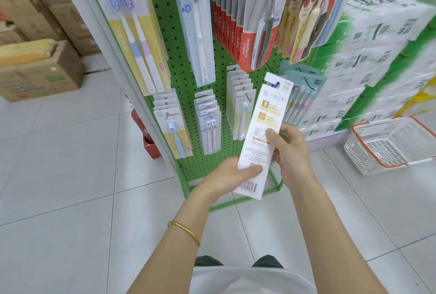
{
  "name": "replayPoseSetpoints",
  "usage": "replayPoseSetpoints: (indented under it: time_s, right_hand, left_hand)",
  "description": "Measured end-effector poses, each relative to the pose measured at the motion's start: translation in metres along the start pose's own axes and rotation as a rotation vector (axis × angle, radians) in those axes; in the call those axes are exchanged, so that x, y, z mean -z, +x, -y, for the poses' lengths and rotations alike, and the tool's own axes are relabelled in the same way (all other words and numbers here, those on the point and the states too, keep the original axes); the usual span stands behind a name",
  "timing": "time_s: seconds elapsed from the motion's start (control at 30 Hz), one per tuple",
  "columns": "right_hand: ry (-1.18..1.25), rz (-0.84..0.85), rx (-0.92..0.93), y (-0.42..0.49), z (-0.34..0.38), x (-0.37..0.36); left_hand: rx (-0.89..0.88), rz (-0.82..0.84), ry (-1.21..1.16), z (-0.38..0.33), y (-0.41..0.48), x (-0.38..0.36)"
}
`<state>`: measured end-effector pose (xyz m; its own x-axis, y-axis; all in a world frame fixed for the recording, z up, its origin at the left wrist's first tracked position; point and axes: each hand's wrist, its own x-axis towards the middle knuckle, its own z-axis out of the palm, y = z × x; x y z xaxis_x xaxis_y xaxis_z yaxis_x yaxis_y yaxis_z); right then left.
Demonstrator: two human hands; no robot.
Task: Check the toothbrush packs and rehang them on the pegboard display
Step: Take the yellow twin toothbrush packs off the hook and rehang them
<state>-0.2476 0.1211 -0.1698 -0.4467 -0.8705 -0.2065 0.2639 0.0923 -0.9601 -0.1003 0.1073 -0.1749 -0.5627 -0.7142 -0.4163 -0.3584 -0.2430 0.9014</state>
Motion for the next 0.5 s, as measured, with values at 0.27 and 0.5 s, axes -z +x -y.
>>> replayPoseSetpoints:
  time_s: [0.27, 0.5]
  right_hand:
    - [-0.04, 0.297, 0.065, -0.008, 0.0, -0.006]
    - [-0.031, 0.459, 0.085, -0.009, 0.006, -0.009]
  left_hand:
    - [-0.131, -0.356, -0.126, -0.027, 0.017, 0.013]
    - [-0.326, -0.574, -0.17, -0.052, 0.017, 0.034]
